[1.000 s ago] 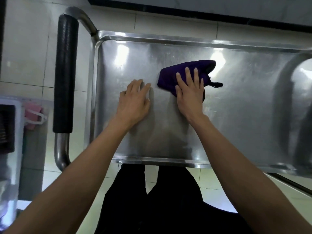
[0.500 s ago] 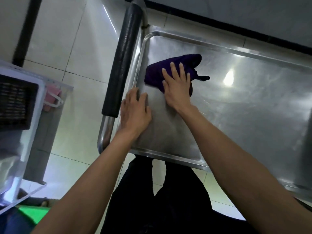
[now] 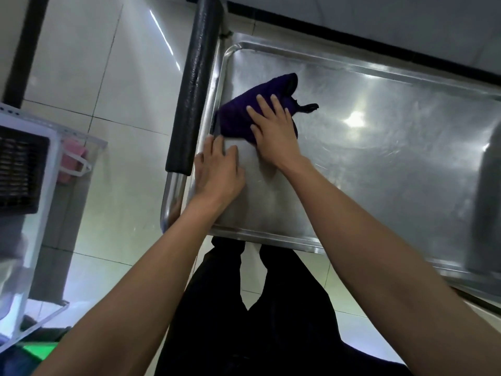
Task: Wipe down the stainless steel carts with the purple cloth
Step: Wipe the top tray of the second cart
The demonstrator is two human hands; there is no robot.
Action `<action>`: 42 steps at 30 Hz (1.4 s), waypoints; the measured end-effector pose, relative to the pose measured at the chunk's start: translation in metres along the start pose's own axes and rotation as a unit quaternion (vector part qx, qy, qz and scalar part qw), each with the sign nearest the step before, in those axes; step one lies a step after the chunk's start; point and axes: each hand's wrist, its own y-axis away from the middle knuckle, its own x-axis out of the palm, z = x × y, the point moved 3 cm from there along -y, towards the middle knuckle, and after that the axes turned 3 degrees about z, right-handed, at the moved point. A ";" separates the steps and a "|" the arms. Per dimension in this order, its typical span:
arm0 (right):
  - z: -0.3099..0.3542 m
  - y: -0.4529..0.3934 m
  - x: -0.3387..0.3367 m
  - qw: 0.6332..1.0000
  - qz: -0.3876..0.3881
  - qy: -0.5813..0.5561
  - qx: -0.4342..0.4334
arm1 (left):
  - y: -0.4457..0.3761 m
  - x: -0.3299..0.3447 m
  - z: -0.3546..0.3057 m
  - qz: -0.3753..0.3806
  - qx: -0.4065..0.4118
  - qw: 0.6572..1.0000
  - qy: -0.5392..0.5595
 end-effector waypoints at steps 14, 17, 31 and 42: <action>-0.171 0.138 -0.022 0.989 -0.062 -0.041 0.126 | 0.002 0.043 -0.136 0.040 0.103 0.992 -0.061; -0.200 0.163 -0.028 0.983 -0.075 -0.051 0.158 | 0.002 0.051 -0.157 0.045 0.108 0.991 -0.066; -0.189 0.164 -0.015 0.979 -0.069 -0.020 0.192 | 0.010 0.049 -0.136 0.031 0.135 0.989 -0.051; -0.073 0.105 0.020 0.993 -0.044 0.010 0.106 | 0.023 0.009 -0.023 -0.031 -0.014 0.999 -0.001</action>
